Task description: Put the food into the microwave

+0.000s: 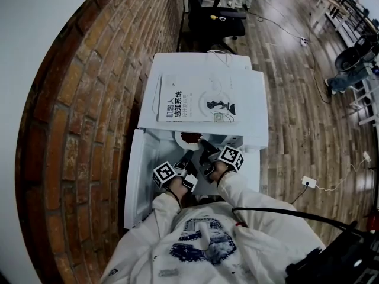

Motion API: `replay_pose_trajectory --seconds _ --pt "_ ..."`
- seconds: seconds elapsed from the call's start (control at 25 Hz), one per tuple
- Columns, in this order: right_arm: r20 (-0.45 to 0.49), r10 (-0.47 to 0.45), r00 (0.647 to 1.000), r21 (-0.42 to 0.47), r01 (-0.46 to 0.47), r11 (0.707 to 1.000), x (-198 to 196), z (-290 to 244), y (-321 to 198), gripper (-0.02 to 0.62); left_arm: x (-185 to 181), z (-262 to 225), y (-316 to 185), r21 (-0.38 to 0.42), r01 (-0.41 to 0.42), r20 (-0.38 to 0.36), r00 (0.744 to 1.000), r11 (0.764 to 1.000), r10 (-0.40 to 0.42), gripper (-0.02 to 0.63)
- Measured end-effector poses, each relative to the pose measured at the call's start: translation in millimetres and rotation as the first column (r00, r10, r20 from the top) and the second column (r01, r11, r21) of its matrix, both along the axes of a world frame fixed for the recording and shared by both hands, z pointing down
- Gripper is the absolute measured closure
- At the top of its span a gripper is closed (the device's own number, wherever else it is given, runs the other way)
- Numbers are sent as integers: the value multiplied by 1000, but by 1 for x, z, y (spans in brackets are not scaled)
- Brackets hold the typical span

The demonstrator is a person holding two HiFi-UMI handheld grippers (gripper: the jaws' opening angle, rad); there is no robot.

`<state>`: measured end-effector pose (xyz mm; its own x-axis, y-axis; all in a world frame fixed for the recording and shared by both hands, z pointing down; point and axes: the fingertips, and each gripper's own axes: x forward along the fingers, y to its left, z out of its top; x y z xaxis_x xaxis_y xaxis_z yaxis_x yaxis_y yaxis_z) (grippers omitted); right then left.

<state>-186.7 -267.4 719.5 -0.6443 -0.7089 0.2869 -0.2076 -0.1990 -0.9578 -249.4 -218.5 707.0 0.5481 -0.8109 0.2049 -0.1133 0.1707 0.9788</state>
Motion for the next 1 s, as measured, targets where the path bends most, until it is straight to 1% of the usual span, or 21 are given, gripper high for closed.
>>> replay_pose_trajectory --seconds 0.24,0.56,0.72,1.0 --pt "7 -21 1000 -6 21 1000 -2 0 -2 569 -3 2 -2 -3 29 -22 999 1000 -29 588" --pt "-13 -37 999 -11 37 999 -1 0 3 557 -5 1 -7 -6 50 -27 998 999 -50 588" --pt "-1 -52 999 -12 52 999 -1 1 10 528 -6 2 -13 -10 61 -29 998 998 -61 588" --pt "22 -53 998 11 53 999 3 -5 15 528 -5 6 -28 -14 68 -23 997 998 -69 588"
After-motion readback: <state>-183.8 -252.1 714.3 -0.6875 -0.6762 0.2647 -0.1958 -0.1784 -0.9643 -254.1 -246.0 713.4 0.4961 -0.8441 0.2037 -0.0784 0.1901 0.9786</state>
